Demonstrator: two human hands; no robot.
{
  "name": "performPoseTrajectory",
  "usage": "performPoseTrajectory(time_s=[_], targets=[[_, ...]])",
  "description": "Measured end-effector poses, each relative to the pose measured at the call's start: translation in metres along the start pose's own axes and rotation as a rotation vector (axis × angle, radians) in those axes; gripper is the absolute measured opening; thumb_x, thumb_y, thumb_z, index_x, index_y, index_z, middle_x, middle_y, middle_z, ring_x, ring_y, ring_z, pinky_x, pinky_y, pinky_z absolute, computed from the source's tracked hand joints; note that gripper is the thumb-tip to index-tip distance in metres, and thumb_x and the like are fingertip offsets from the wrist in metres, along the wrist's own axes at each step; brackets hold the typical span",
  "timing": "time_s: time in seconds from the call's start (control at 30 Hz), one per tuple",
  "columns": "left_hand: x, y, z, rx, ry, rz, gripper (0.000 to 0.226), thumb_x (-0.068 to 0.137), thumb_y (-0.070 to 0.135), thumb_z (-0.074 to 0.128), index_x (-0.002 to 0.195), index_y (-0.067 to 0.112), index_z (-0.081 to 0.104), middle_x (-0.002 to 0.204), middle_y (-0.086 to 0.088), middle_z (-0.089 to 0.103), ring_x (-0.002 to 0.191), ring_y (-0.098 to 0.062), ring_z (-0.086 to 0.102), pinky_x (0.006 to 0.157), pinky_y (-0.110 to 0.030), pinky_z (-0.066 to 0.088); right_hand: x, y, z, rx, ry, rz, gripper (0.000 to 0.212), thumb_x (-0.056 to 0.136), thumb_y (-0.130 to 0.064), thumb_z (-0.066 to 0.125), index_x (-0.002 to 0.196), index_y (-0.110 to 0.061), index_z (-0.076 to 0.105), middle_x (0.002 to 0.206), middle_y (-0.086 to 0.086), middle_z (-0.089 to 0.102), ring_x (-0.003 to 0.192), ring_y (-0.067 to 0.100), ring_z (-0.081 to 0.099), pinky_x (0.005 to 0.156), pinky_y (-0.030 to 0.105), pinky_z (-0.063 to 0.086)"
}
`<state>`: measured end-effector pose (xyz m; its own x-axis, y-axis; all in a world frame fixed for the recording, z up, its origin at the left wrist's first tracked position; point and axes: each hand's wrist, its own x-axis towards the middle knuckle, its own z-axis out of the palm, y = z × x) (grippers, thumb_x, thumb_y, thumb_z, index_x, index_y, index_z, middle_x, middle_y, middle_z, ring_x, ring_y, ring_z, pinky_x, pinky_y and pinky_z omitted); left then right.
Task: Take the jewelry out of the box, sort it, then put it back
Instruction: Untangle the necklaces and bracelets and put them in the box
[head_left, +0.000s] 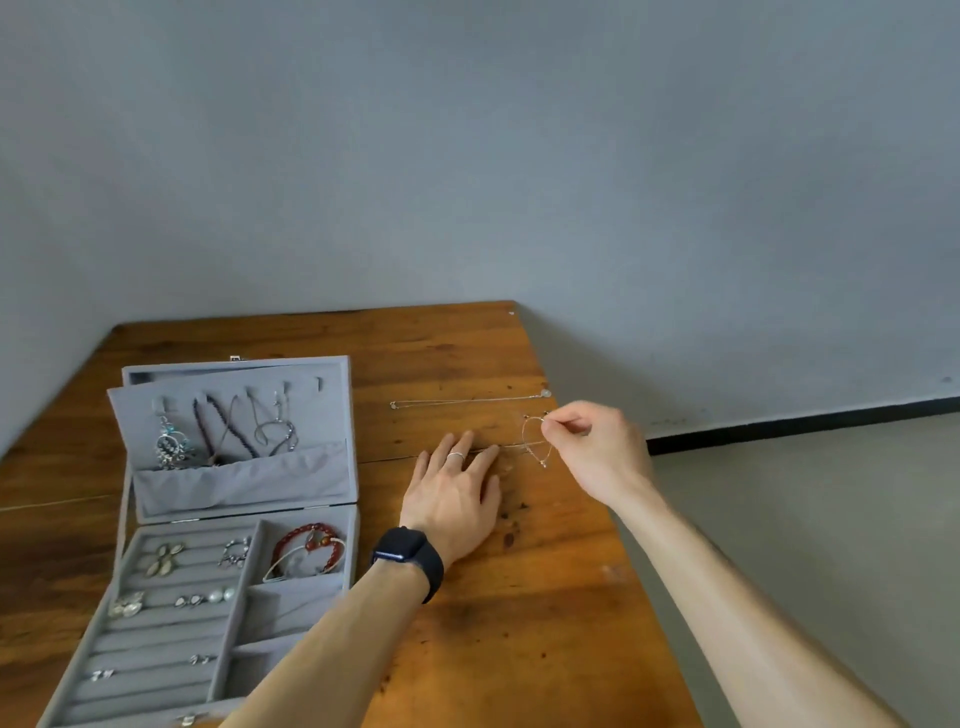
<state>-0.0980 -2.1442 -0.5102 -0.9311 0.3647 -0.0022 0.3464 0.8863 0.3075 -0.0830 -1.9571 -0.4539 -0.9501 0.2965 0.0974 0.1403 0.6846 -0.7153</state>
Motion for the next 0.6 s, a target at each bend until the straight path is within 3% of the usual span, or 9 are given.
performPoseTrajectory(time_s=[0.13,0.23,0.4,0.6], targets=[[-0.002,-0.005,0.012,0.000,0.048,0.003,0.053,0.105,0.050,0.020,0.156,0.039,0.023,0.167,0.005,0.013,0.154,-0.017,0.001,0.125,-0.042,0.002,0.013,0.024,0.023,0.000,0.023,0.122,0.010,0.090,-0.037,0.066,0.088,-0.035,0.074,0.090,-0.022,0.071,0.089,0.006,0.064,0.074,0.021,0.047],[-0.002,-0.005,0.013,-0.004,0.036,0.004,0.053,0.105,0.051,0.019,0.156,0.039,0.022,0.167,0.006,0.011,0.154,-0.017,0.000,0.125,-0.043,0.002,0.010,0.045,0.034,-0.126,0.065,0.190,0.013,0.093,-0.032,0.063,0.095,-0.028,0.075,0.096,-0.010,0.074,0.096,0.017,0.066,0.074,0.022,0.044],[-0.003,-0.006,0.014,-0.020,0.055,-0.005,0.053,0.104,0.052,0.019,0.155,0.039,0.024,0.166,0.006,0.015,0.154,-0.017,0.002,0.125,-0.042,0.003,0.004,0.053,0.040,-0.155,0.183,0.167,0.010,0.093,-0.030,0.065,0.092,-0.027,0.074,0.096,-0.007,0.075,0.095,0.020,0.067,0.074,0.023,0.044],[-0.003,-0.006,0.015,-0.022,0.060,-0.010,0.054,0.103,0.053,0.020,0.155,0.039,0.025,0.166,0.006,0.016,0.154,-0.017,0.004,0.125,-0.041,0.002,-0.001,0.059,0.045,-0.180,0.229,0.150,0.015,0.096,-0.033,0.062,0.103,-0.025,0.072,0.103,0.002,0.070,0.103,0.023,0.061,0.078,0.026,0.041]])
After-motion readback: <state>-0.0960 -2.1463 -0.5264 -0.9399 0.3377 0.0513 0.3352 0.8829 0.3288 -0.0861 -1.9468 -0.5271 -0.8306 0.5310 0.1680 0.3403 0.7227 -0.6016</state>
